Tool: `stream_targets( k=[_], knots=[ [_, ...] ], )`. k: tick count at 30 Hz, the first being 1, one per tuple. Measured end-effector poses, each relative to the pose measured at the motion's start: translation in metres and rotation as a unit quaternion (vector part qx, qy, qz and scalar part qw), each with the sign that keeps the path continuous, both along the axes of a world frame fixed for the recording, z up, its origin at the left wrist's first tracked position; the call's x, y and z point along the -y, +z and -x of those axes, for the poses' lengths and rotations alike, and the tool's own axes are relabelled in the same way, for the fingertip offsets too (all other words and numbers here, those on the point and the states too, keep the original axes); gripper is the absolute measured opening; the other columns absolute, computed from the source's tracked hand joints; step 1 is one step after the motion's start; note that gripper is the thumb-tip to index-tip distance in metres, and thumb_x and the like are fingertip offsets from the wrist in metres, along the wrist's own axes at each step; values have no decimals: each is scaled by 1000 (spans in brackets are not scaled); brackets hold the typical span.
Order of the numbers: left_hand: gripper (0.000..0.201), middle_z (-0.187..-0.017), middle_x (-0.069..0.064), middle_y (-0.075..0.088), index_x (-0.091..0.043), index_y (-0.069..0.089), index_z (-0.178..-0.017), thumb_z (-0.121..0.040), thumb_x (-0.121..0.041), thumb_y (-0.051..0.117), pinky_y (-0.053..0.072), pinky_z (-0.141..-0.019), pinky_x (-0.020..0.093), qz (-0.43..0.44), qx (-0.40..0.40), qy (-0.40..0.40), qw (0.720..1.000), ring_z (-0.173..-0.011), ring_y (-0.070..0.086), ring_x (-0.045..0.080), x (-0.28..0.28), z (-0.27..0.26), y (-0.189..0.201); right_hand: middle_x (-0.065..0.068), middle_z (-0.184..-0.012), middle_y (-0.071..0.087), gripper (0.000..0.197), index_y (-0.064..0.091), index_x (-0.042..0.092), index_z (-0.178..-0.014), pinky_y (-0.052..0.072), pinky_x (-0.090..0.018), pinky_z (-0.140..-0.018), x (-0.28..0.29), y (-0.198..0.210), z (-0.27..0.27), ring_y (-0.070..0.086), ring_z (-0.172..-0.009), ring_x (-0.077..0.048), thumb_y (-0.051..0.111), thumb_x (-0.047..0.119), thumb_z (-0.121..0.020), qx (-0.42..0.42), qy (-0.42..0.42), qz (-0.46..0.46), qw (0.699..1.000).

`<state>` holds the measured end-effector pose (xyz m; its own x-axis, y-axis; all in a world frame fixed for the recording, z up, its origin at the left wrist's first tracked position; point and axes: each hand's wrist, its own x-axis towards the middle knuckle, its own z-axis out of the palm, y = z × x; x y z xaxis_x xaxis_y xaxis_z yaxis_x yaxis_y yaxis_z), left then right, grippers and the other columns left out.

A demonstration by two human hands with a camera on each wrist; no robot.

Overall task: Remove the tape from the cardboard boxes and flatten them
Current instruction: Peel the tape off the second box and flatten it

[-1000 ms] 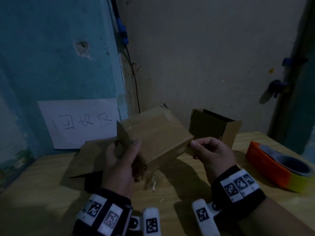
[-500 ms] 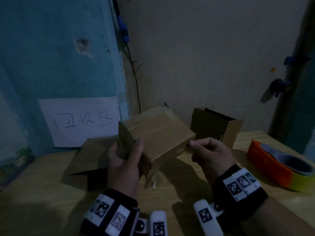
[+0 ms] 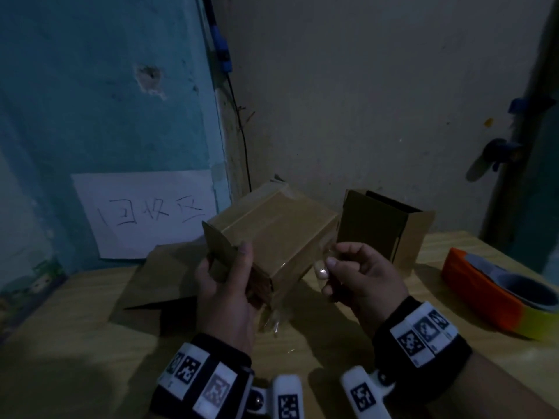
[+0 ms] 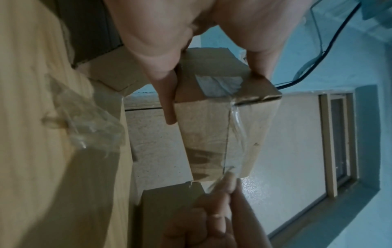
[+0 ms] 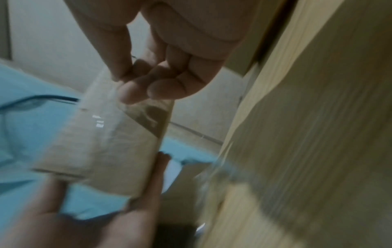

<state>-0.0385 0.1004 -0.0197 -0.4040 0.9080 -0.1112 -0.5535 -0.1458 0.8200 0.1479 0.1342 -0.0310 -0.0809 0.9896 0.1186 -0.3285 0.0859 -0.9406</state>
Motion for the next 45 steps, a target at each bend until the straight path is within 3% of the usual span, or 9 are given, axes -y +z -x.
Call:
stream_targets(
  k=[3, 9, 19, 28, 31, 35, 39, 42, 45],
  knots=[
    [107, -119, -1, 63, -42, 38, -154, -58, -50, 83, 58, -90, 54, -3, -3, -9, 1000, -106, 65, 26, 0, 0, -1, -3, -75, 76, 32, 64, 14, -113, 57, -51, -78, -2, -2, -1, 69, -72, -26, 73, 8, -82, 38, -35, -8, 999],
    [105, -131, 6, 67, -40, 42, -150, -56, -41, 88, 54, -99, 61, -30, 0, -30, 999, -116, 67, 32, 0, -1, -5, 1, -70, 70, 6, 72, 17, -85, 54, -40, -68, -4, -4, -2, 61, -66, -20, 77, 15, -81, 97, -62, -35, 993],
    [84, -126, 14, 75, -23, 57, -141, -64, -34, 86, 59, -89, 63, -32, 42, -122, 991, -110, 74, 38, -5, 2, -13, 3, -74, 72, 18, 70, 21, -68, 53, -38, -68, -5, -5, -5, 64, -67, -12, 76, 13, -82, 115, -82, -87, 986],
    [77, -127, 21, 73, -17, 53, -146, -76, -26, 84, 60, -81, 57, -45, 68, -138, 987, -108, 74, 43, -7, 1, -19, -5, -64, 63, 27, 72, 19, -65, 51, -33, -58, 0, -7, 3, 58, -59, -17, 92, 34, -57, 68, 107, -99, 987],
    [93, -127, 19, 73, -20, 55, -144, -61, -34, 94, 60, -84, 60, -35, 38, -136, 989, -111, 73, 43, -9, 1, -21, -3, -68, 68, 35, 75, 20, -69, 53, -33, -63, -1, -8, 0, 62, -63, -16, 93, 46, -55, 83, 166, -117, 976],
    [121, -132, 13, 70, -36, 55, -142, -32, -56, 101, 54, -92, 69, 38, -50, -122, 991, -117, 68, 44, -10, -6, -28, -2, -75, 72, 15, 76, 17, -78, 53, -34, -74, 9, -12, 12, 65, -72, -16, 86, 27, -74, 121, 280, -129, 944],
    [90, -120, 15, 77, -20, 61, -137, -56, -35, 96, 61, -83, 56, 6, -7, -99, 995, -108, 75, 37, -10, -4, -25, 1, -77, 74, 16, 79, 21, -77, 53, -28, -72, 6, -8, 9, 67, -73, -12, 88, 32, -71, 99, 220, -154, 958],
    [83, -127, 17, 74, -17, 56, -143, -69, -22, 92, 57, -91, 64, -40, 55, -112, 991, -112, 73, 39, -8, -1, -22, 2, -79, 71, 20, 78, 23, -74, 53, -38, -76, 4, -4, 1, 65, -78, -19, 88, 39, -67, 95, 140, -168, 971],
    [74, -126, 17, 75, -19, 57, -140, -72, -17, 88, 60, -83, 62, -63, 65, -108, 990, -106, 75, 40, -4, -2, -17, 4, -107, 67, 31, 76, 28, -69, 49, -50, -92, 2, -2, -3, 62, -110, -23, 90, 53, -56, 115, 25, -163, 980]
  ],
)
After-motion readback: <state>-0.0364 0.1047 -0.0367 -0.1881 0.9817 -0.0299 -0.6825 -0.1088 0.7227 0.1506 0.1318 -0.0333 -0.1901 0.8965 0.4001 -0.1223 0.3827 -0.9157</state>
